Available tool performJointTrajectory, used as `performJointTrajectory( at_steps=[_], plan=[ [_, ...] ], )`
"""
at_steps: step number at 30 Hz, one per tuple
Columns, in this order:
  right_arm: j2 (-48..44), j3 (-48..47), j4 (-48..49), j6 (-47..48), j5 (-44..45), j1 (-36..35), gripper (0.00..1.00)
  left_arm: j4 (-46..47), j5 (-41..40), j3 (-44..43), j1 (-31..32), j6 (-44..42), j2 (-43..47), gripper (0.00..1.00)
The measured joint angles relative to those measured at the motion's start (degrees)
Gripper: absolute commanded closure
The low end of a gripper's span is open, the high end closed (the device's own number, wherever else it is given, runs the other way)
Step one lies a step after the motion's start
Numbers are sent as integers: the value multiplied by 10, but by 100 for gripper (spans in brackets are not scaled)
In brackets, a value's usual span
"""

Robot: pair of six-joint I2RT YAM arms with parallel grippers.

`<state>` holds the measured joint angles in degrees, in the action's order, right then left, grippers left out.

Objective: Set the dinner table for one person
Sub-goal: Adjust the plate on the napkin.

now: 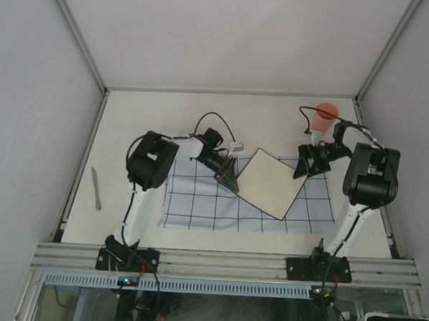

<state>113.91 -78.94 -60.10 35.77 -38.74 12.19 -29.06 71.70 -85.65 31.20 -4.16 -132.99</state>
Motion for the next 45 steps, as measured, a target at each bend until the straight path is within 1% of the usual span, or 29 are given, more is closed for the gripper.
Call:
performJointTrajectory(
  at_steps=[7,14,18,23,29,32,35,36,39,42,45],
  plan=[
    [0,14,6,-6,-52,-19,0,0,2,-1,0,0,-1,52],
    [0,68,52,-66,-153,24,3,0,4,-1,-1,-1,-2,53],
    [-5,98,85,-103,-187,35,4,0,5,-1,-1,-1,-2,53],
    [-6,104,88,-118,-191,32,4,0,5,-1,-1,-1,-2,53],
    [-6,97,58,-88,-171,28,4,3,6,0,-1,0,-2,53],
    [-6,96,38,-74,-162,32,8,3,6,0,-1,0,-2,54],
    [-6,95,24,-63,-154,34,15,3,6,0,-2,0,-3,55],
    [-6,95,20,-60,-150,34,20,3,6,0,-2,0,-3,56],
    [-3,95,19,-56,-141,31,29,4,6,-1,-2,0,-5,59],
    [-1,94,25,-57,-128,28,39,3,3,-1,-3,-1,-6,64],
    [0,94,33,-61,-114,24,53,0,1,-1,-4,-2,-9,72]
  ],
)
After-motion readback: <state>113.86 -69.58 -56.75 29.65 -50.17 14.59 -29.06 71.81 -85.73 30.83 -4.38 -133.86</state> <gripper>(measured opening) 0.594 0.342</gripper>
